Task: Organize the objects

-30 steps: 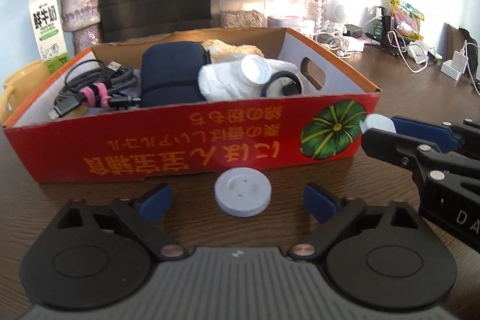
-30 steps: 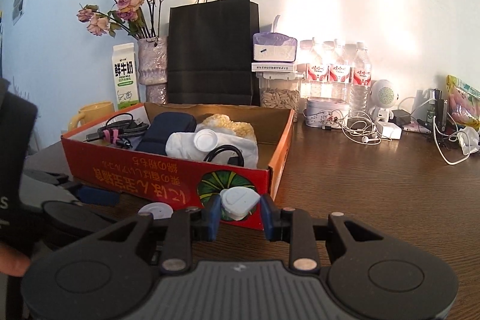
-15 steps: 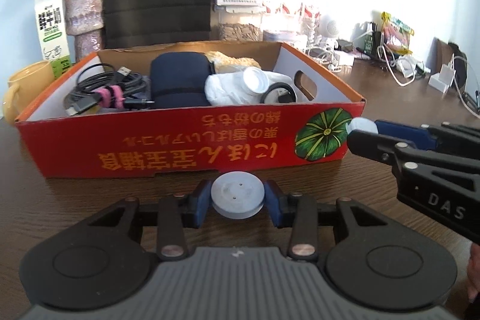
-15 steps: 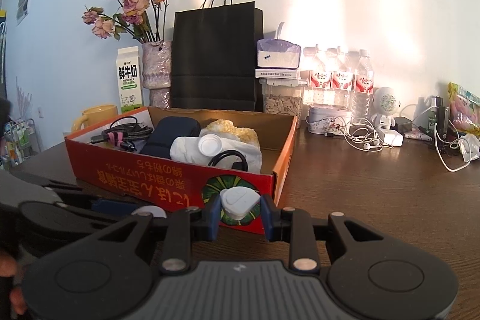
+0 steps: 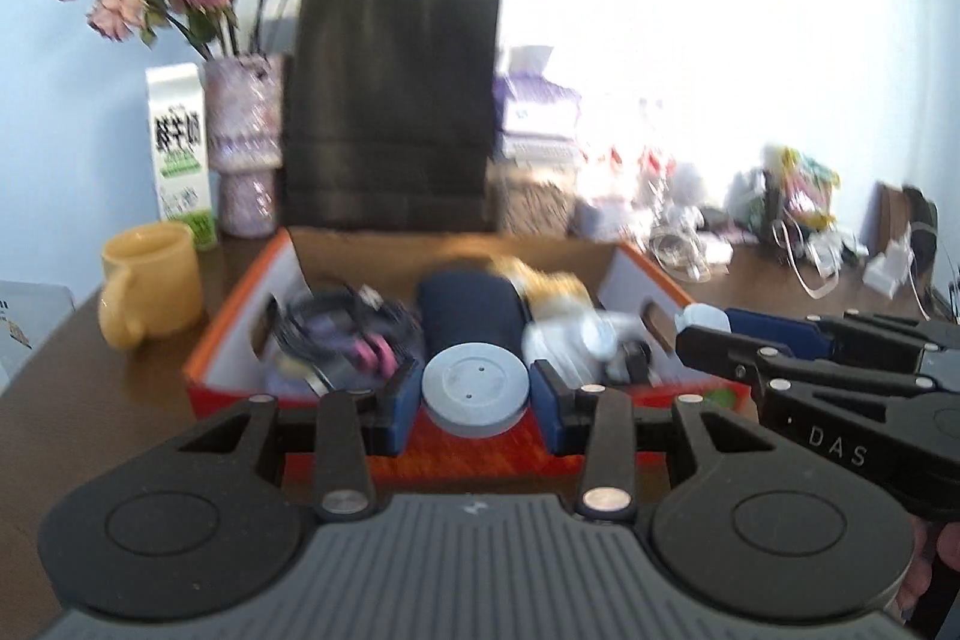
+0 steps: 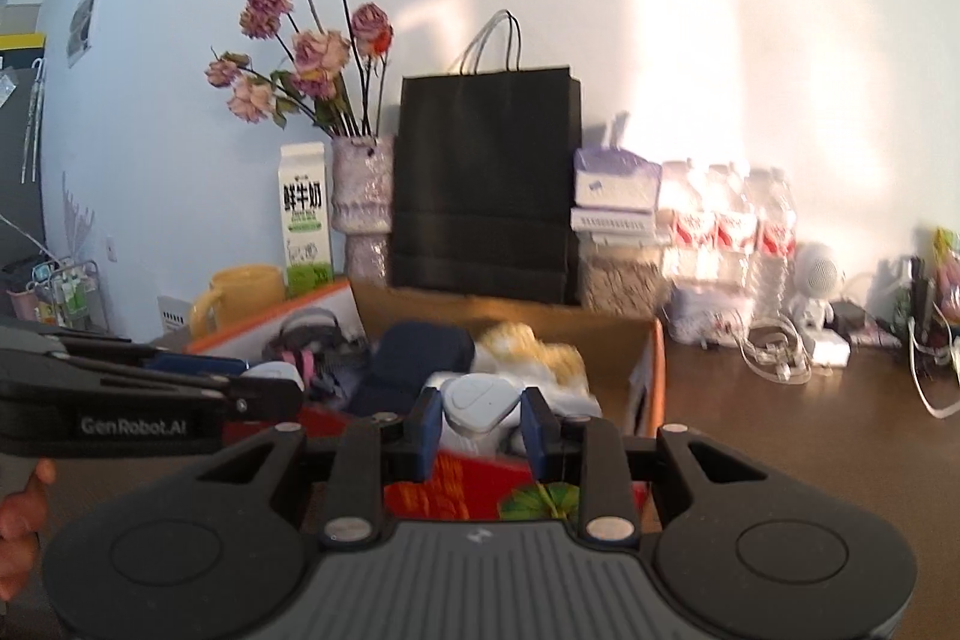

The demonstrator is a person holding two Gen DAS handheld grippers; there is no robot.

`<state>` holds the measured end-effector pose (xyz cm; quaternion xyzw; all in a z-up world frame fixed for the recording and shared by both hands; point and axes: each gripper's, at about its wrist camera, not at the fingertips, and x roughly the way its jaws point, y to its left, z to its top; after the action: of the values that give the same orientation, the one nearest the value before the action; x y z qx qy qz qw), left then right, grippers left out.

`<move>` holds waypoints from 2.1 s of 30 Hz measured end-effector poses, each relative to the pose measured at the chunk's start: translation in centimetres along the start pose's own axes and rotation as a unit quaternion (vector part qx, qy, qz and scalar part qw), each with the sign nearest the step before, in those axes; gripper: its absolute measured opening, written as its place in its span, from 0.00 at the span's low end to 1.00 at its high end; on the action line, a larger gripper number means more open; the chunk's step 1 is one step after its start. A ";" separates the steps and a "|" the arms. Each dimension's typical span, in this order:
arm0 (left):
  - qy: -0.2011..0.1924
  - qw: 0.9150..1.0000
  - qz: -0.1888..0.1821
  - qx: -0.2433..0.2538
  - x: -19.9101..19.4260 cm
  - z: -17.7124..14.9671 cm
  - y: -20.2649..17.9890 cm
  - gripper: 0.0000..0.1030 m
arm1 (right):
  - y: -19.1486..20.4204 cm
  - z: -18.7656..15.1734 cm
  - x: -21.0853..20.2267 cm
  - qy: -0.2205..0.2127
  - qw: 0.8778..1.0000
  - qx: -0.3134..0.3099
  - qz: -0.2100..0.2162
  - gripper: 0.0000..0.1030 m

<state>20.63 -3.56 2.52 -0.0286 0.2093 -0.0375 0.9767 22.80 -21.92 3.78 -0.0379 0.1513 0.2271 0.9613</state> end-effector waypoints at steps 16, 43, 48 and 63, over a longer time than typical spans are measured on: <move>-0.022 0.999 -0.006 -0.027 5.6 4.3 3.8 0.39 | 0.3 4.2 7.6 -0.007 1.000 0.014 -0.016 0.26; -0.033 0.999 0.034 -0.026 5.0 4.7 6.7 1.00 | -0.8 3.1 9.4 0.031 0.998 0.038 -0.033 1.00; -0.014 0.999 0.029 -0.017 1.2 3.4 6.7 1.00 | 0.6 3.1 5.4 0.028 0.999 0.038 -0.024 1.00; 0.041 0.998 0.046 -0.015 -8.7 -2.4 6.6 1.00 | 4.4 0.2 -5.4 0.066 0.996 0.050 -0.017 1.00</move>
<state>12.15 3.67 3.40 -0.0319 0.2512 0.0090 0.9674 16.25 -20.30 5.60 -0.0076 0.2245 0.2002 0.9537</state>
